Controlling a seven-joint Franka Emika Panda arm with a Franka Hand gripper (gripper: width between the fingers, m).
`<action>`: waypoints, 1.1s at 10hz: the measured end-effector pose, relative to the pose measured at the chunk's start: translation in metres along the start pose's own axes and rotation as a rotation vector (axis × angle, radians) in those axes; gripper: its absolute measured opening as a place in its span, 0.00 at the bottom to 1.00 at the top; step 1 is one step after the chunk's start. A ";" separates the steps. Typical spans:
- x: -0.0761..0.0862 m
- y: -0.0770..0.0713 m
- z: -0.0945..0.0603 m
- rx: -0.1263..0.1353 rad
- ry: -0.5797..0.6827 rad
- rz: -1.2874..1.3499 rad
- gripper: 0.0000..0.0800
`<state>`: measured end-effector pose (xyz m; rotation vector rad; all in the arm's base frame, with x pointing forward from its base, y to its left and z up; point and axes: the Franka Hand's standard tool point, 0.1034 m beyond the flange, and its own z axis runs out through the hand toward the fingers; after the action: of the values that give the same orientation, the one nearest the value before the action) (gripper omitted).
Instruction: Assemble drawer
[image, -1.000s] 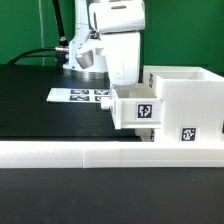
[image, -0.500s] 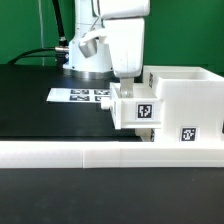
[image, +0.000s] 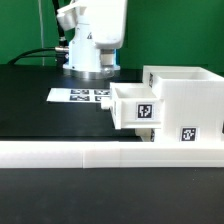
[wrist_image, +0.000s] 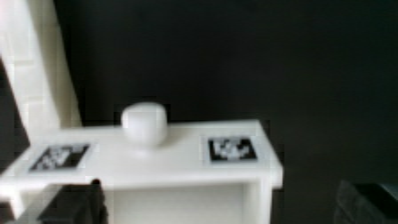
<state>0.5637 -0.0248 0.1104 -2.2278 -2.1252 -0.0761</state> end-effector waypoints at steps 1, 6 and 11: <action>-0.012 -0.002 0.008 0.009 0.005 0.007 0.81; -0.026 0.003 0.030 0.027 0.034 -0.061 0.81; -0.043 0.012 0.043 0.050 0.188 -0.092 0.81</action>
Offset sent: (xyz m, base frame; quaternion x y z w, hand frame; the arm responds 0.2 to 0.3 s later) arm 0.0261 0.0010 -0.0198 0.0150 0.0493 -0.0813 0.9954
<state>0.5738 -0.0648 0.0644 -2.0086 -2.1035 -0.2246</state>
